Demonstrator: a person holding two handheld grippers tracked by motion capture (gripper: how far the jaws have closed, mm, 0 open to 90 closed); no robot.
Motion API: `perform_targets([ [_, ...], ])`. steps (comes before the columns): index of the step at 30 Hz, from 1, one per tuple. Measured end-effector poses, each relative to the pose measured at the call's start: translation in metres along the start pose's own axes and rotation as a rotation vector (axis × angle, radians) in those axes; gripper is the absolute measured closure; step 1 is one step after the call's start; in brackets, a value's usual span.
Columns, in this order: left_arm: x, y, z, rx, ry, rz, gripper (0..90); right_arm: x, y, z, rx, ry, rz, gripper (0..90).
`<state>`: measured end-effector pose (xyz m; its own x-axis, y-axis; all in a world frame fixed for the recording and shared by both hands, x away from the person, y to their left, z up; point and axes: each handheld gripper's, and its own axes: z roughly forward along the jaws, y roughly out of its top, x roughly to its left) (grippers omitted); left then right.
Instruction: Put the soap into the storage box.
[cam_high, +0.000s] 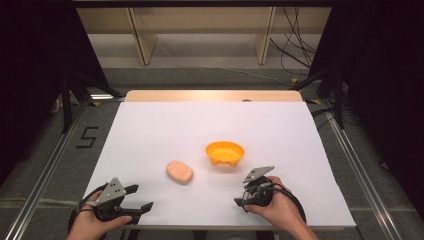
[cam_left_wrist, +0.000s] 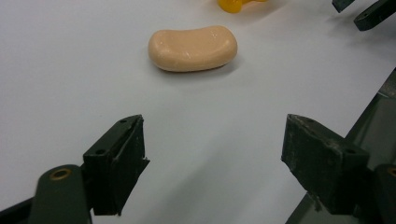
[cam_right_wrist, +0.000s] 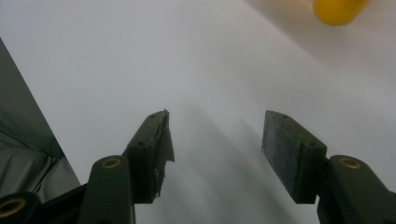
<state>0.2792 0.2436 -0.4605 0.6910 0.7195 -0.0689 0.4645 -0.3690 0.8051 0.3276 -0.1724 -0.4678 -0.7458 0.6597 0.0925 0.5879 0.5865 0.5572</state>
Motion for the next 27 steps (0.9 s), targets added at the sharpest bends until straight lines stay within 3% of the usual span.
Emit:
perform_targets([
  [3, 0.000, 0.007, 0.003, 0.000, -0.025, 0.006, 18.8, -0.004, -0.004, -0.007, 0.024, 0.004, 0.009, 42.2],
  [6, -0.002, 0.013, 0.005, 0.011, -0.034, -0.004, 18.8, -0.007, -0.007, -0.010, 0.013, -0.007, -0.004, 42.0],
  [7, 0.000, 0.022, 0.006, 0.033, -0.042, 0.066, 18.7, -0.010, -0.012, -0.016, -0.003, -0.023, 0.021, 42.0],
  [9, 0.002, 0.031, 0.009, 0.043, -0.054, 0.078, 18.7, -0.013, -0.016, -0.022, -0.015, -0.026, 0.025, 42.1],
  [10, 0.007, 0.036, 0.012, 0.052, -0.064, 0.121, 18.7, -0.013, -0.019, -0.022, -0.034, -0.021, 0.042, 42.2],
  [11, 0.007, 0.036, 0.012, 0.052, -0.064, 0.121, 18.6, -0.013, -0.019, -0.022, -0.034, -0.021, 0.042, 42.2],
  [12, 0.011, 0.040, 0.016, 0.077, -0.079, 0.127, 18.6, -0.017, -0.020, -0.025, -0.027, -0.030, 0.012, 42.2],
  [13, 0.018, 0.045, 0.023, 0.089, -0.091, 0.154, 18.6, -0.021, -0.023, -0.028, -0.043, -0.035, 0.031, 42.2],
  [16, 0.025, 0.050, 0.031, 0.102, -0.087, 0.165, 19.2, -0.026, -0.025, -0.029, -0.047, -0.038, 0.016, 42.3],
  [17, 0.032, 0.055, 0.038, 0.120, -0.093, 0.192, 19.6, -0.025, -0.027, -0.032, -0.027, -0.054, 0.085, 42.5],
  [18, 0.032, 0.055, 0.038, 0.120, -0.093, 0.192, 20.0, -0.025, -0.027, -0.032, -0.027, -0.054, 0.085, 42.5],
  [19, 0.037, 0.059, 0.041, 0.126, -0.093, 0.219, 20.3, -0.027, -0.028, -0.032, -0.033, -0.049, 0.096, 42.5],
  [22, 0.041, 0.068, 0.047, 0.125, -0.119, 0.225, 20.6, -0.027, -0.028, -0.031, -0.031, -0.052, 0.093, 42.5],
  [23, 0.044, 0.075, 0.051, 0.141, -0.141, 0.264, 20.6, -0.028, -0.029, -0.030, -0.036, -0.052, 0.074, 42.5],
  [26, 0.045, 0.080, 0.056, 0.156, -0.168, 0.290, 20.8, -0.027, -0.029, -0.028, -0.045, -0.054, 0.080, 42.5],
  [27, 0.044, 0.085, 0.061, 0.174, -0.193, 0.310, 20.8, -0.026, -0.029, -0.030, -0.026, -0.043, 0.094, 42.5],
])
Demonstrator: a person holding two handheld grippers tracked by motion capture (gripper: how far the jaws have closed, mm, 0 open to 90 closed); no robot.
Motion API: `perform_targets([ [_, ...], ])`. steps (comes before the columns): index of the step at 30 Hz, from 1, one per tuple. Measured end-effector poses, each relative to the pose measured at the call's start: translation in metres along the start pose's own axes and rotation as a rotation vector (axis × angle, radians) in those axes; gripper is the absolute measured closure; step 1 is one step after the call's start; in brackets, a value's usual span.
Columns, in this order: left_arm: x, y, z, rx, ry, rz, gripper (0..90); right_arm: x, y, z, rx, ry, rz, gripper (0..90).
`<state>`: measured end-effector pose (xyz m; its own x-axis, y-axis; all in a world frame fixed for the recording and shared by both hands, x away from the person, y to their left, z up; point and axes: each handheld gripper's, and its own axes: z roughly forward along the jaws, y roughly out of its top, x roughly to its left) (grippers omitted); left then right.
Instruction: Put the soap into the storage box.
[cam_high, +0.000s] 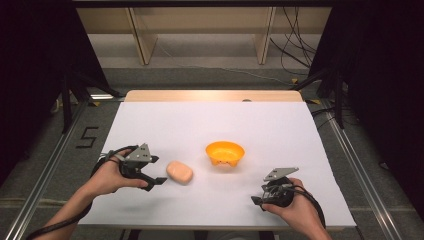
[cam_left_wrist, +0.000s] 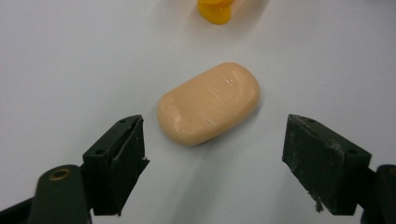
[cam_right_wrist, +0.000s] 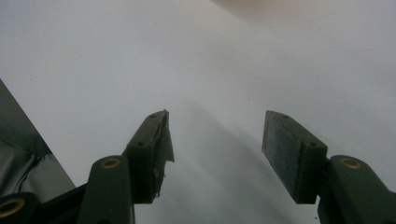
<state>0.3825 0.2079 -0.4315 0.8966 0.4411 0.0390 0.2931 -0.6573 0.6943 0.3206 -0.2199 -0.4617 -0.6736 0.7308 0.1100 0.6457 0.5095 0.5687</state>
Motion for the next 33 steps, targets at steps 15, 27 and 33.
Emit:
perform_targets([
  [15, 0.006, 0.023, 0.040, 0.163, -0.128, 0.212, 20.0, 0.002, -0.004, 0.000, -0.001, -0.006, -0.005, 42.4],
  [27, 0.011, 0.038, 0.062, 0.272, -0.146, 0.301, 18.5, 0.004, -0.003, -0.002, 0.002, 0.004, 0.013, 42.2],
  [33, 0.011, 0.042, 0.069, 0.312, -0.155, 0.332, 18.4, 0.004, -0.004, -0.002, -0.021, -0.007, 0.017, 42.1],
])
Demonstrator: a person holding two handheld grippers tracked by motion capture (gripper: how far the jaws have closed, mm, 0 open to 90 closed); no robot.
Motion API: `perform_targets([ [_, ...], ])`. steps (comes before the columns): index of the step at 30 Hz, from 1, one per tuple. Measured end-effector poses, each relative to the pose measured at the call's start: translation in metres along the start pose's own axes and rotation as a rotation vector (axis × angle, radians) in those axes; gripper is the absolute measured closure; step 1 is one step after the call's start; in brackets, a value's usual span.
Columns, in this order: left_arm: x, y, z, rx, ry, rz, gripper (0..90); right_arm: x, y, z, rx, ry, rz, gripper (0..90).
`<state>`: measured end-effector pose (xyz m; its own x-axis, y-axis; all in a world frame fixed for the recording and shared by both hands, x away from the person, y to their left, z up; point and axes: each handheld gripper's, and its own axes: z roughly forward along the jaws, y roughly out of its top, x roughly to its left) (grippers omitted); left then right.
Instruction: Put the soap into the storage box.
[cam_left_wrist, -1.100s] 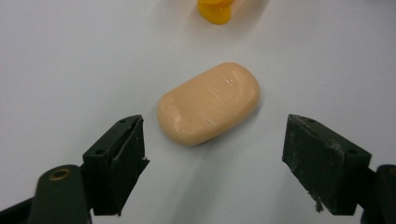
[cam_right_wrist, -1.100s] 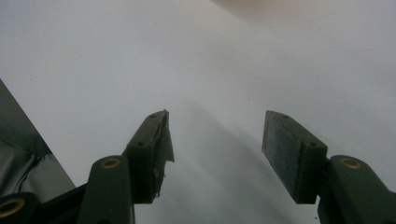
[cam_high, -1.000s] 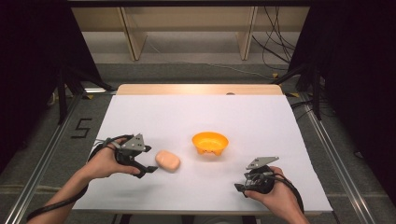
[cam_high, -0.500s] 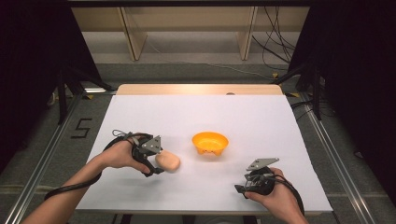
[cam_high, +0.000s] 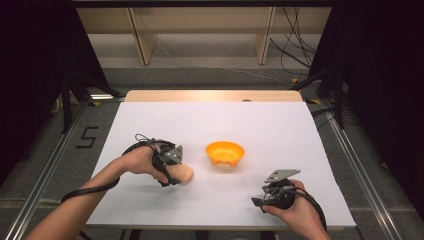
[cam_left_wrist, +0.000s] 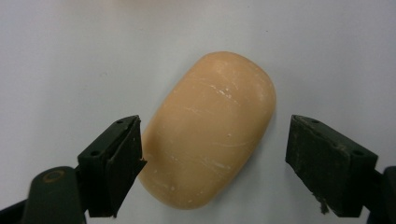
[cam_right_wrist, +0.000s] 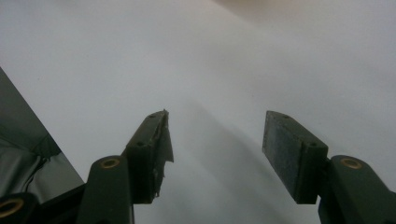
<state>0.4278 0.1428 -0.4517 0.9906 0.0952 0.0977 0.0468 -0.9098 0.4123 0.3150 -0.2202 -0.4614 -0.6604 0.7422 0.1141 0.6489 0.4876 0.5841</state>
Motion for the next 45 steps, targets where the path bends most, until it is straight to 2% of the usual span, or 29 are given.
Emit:
perform_targets([
  [1, 0.001, 0.001, 0.000, 0.017, -0.010, 0.011, 18.4, 0.000, 0.000, 0.000, 0.000, 0.000, -0.001, 42.1],
  [4, 0.002, 0.002, 0.002, 0.019, -0.015, 0.009, 18.4, 0.000, 0.000, -0.001, 0.011, 0.003, -0.018, 42.1],
  [7, 0.005, 0.005, 0.004, 0.048, -0.026, 0.026, 18.4, 0.001, 0.001, -0.001, 0.015, 0.007, -0.010, 42.1],
  [12, 0.007, 0.007, 0.008, 0.053, -0.027, 0.033, 18.4, 0.001, 0.001, 0.000, 0.014, 0.008, -0.010, 42.1],
  [14, 0.010, 0.009, 0.009, 0.092, -0.033, 0.063, 18.4, 0.001, 0.000, 0.000, 0.017, 0.009, -0.006, 42.1],
  [19, 0.010, 0.009, 0.014, 0.103, -0.041, 0.047, 18.7, 0.001, 0.000, -0.001, 0.019, 0.009, -0.003, 42.1],
  [21, 0.011, 0.009, 0.016, 0.112, -0.041, 0.053, 19.2, 0.001, 0.000, 0.000, 0.016, 0.008, -0.002, 42.1],
  [23, 0.010, 0.008, 0.017, 0.126, -0.042, 0.050, 22.2, 0.001, 0.000, 0.000, 0.017, 0.010, -0.002, 42.1],
  [24, 0.009, 0.007, 0.019, 0.144, -0.041, 0.043, 23.4, 0.001, 0.000, 0.000, 0.017, 0.010, -0.002, 42.1],
  [30, 0.009, 0.007, 0.018, 0.144, -0.043, 0.022, 28.8, 0.001, 0.000, 0.000, 0.014, 0.009, -0.005, 42.1],
  [32, 0.008, 0.007, 0.018, 0.145, -0.043, 0.007, 29.1, 0.000, 0.000, 0.001, 0.012, 0.005, -0.016, 42.1],
  [35, 0.007, 0.007, 0.018, 0.144, -0.047, -0.026, 29.3, 0.001, 0.000, 0.000, 0.015, 0.008, -0.005, 42.1],
  [37, 0.007, 0.007, 0.018, 0.139, -0.049, -0.049, 29.4, 0.001, 0.000, 0.000, 0.020, 0.007, -0.007, 42.1],
  [41, 0.006, 0.006, 0.018, 0.128, -0.040, -0.056, 29.8, 0.000, 0.000, 0.001, 0.017, 0.005, -0.018, 42.1],
  [43, 0.005, 0.006, 0.018, 0.120, -0.039, -0.078, 29.9, 0.000, 0.000, 0.001, 0.018, 0.006, -0.018, 42.1],
  [45, 0.004, 0.005, 0.018, 0.109, -0.035, -0.084, 30.2, 0.000, 0.000, 0.002, 0.016, 0.006, -0.020, 42.1],
])
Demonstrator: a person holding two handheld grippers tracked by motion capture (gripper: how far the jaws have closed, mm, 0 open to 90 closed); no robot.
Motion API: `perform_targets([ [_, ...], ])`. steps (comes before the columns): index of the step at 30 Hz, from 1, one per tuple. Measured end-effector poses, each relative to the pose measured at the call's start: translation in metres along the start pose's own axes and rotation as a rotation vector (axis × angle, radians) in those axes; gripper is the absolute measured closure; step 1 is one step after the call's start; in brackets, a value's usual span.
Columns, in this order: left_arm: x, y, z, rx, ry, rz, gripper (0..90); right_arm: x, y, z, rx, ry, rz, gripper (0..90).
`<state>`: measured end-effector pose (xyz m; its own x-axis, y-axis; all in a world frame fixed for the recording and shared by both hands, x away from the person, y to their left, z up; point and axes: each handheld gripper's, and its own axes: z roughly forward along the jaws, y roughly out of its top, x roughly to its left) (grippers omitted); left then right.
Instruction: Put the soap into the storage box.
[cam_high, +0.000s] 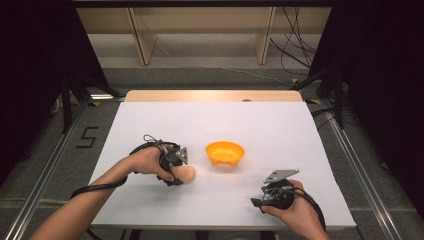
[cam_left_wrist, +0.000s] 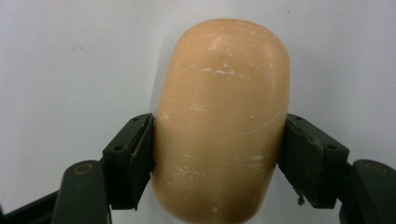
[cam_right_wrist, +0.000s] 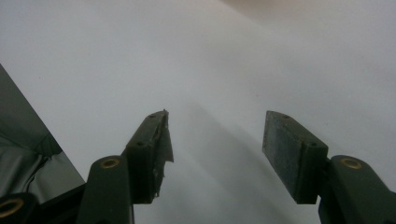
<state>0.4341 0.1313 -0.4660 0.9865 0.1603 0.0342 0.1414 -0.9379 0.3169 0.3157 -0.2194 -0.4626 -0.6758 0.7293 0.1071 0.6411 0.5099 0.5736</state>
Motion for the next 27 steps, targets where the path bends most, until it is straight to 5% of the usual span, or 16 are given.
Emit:
perform_targets([
  [19, 0.0005, 0.0029, 0.0026, 0.015, 0.000, 0.027, 24.2, 0.0007, -0.0004, -0.0001, 0.010, 0.003, 0.016, 41.8],
  [27, 0.0020, 0.0052, 0.0020, 0.032, -0.031, 0.027, 30.6, -0.0002, -0.0007, 0.0013, 0.005, -0.001, -0.006, 41.6],
])
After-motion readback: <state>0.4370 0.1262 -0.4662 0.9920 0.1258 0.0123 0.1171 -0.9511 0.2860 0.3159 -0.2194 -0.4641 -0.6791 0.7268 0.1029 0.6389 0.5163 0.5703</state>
